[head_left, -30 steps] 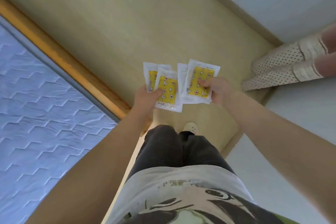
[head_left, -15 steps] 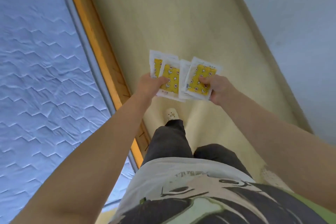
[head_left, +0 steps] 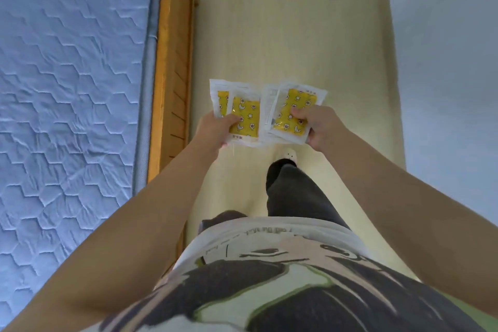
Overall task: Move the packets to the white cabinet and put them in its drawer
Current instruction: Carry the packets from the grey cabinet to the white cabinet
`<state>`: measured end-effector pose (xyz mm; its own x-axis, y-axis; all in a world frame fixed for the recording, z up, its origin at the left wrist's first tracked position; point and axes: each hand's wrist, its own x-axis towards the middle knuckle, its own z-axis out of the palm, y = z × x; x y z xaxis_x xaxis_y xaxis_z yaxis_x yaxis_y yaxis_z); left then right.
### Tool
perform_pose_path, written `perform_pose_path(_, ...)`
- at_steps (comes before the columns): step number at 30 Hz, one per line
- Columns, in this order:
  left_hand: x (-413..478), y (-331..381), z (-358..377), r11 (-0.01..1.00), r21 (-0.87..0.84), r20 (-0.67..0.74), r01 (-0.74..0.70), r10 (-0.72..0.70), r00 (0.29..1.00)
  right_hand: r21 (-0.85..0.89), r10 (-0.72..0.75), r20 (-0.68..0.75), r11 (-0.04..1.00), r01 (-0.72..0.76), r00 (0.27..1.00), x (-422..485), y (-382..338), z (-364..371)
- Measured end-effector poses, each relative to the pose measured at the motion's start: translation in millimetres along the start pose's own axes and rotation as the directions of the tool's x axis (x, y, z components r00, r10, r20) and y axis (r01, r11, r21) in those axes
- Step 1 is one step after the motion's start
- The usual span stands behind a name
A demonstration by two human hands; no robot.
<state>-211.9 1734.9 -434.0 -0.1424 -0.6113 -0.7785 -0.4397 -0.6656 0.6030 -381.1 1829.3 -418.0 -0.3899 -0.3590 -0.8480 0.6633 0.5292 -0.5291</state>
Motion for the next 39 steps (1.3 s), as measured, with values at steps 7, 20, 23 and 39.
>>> perform_pose_path(7, 73.9, 125.0, 65.5, 0.994, -0.105, -0.057, 0.022, -0.028, 0.998, -0.11, -0.02, 0.068, 0.994, 0.027, 0.997, 90.1, -160.7, 14.4)
perform_pose_path(20, 267.4, 363.1, 44.0, 0.974, -0.227, -0.128, 0.026, -0.057, 0.99, -0.335, -0.041, 0.101, 0.94, 0.073, 0.994, 258.1, -397.7, 174.9)
perform_pose_path(23, 303.8, 409.5, 25.5, 0.961, -0.277, -0.165, 0.021, -0.069, 0.984, -0.411, -0.04, 0.128, 0.907, 0.09, 0.991, 284.9, -448.7, 227.9)
perform_pose_path(39, 463.9, 590.3, -74.2, 0.698, -0.704, -0.506, -0.134, -0.36, 0.784, -0.795, 0.154, 0.488, 0.486, 0.364, 0.859, 415.9, -639.4, 551.3)
